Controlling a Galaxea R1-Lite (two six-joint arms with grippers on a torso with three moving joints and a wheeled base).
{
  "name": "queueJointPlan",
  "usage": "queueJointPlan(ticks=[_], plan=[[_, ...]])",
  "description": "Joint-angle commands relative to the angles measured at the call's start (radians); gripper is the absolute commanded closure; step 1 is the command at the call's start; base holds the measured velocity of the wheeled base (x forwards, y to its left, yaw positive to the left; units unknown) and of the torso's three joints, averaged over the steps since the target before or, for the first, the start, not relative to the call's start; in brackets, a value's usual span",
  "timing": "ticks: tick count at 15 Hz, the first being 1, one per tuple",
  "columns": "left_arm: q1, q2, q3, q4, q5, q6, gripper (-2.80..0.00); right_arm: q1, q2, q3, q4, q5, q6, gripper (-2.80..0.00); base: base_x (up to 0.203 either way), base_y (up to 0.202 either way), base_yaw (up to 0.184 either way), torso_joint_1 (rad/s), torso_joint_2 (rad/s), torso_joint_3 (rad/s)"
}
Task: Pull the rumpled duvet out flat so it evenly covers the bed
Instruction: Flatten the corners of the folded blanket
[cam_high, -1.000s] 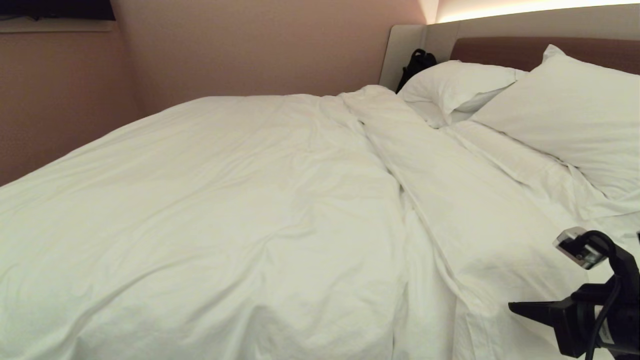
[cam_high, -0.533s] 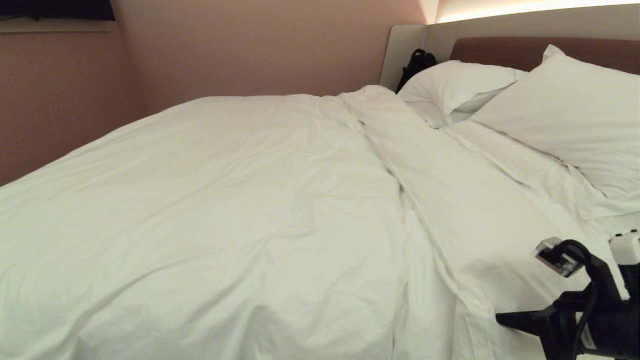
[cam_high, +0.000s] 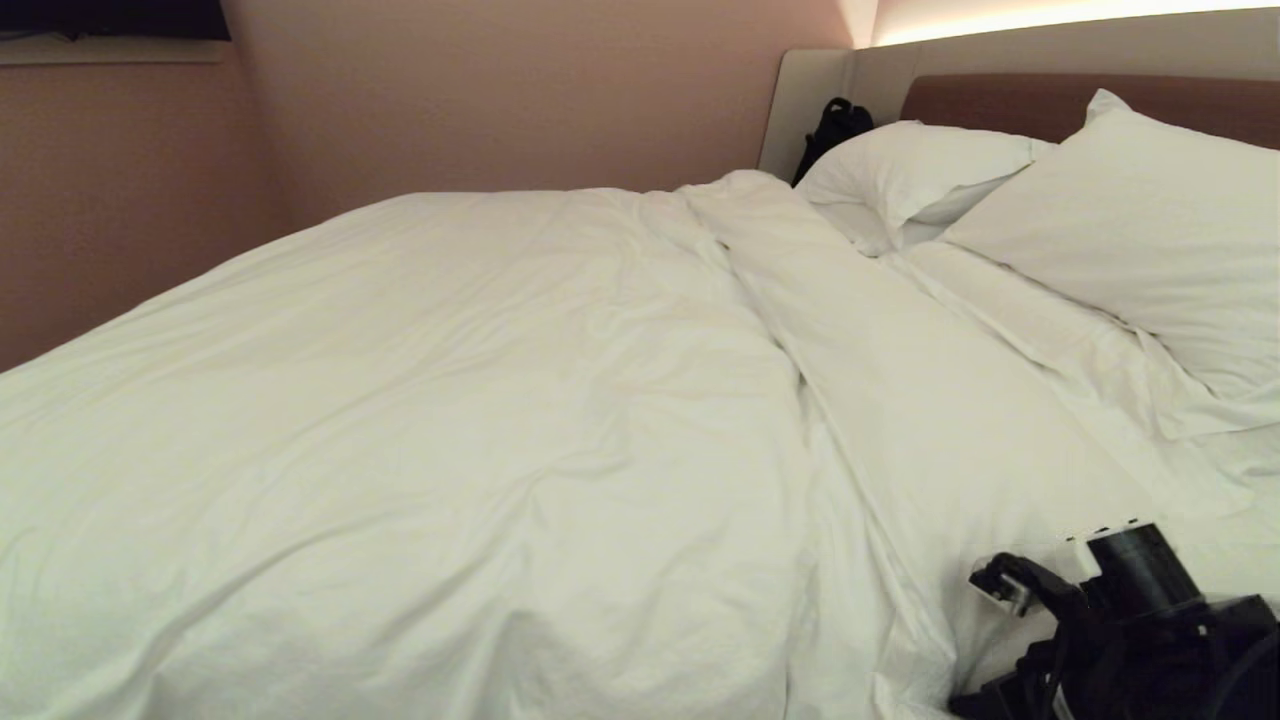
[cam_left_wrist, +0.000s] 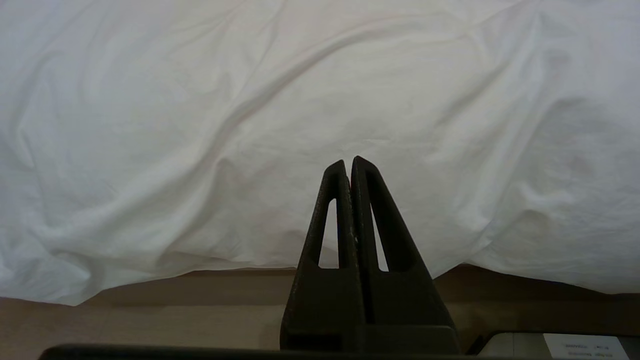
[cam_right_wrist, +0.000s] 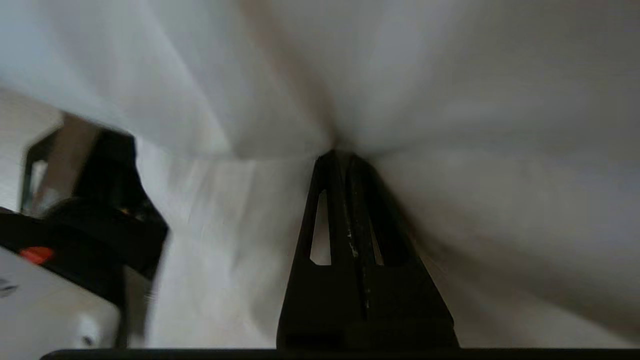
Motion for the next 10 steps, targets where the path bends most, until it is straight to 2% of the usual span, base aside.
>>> queueJointPlan(ticks=[1, 4, 5, 7, 10], plan=[[0.0, 0.0, 0.0, 0.0, 0.0, 0.0, 0.0, 0.005, 0.126, 0.046, -0.227, -0.038, -0.006, 0.0, 0.0, 0.0, 0.0, 0.0, 0.0, 0.0], [0.0, 0.0, 0.0, 0.0, 0.0, -0.001, 0.0, 0.042, 0.268, 0.136, -0.441, -0.145, -0.015, 0.0, 0.0, 0.0, 0.0, 0.0, 0.0, 0.0], [0.0, 0.0, 0.0, 0.0, 0.0, 0.0, 0.0, 0.055, 0.316, 0.168, -0.556, -0.171, -0.016, 0.0, 0.0, 0.0, 0.0, 0.0, 0.0, 0.0], [0.0, 0.0, 0.0, 0.0, 0.0, -0.001, 0.0, 0.079, 0.363, 0.256, -0.742, -0.192, -0.019, 0.0, 0.0, 0.0, 0.0, 0.0, 0.0, 0.0], [0.0, 0.0, 0.0, 0.0, 0.0, -0.001, 0.0, 0.127, 0.382, 0.339, -0.817, -0.196, -0.017, 0.0, 0.0, 0.0, 0.0, 0.0, 0.0, 0.0]])
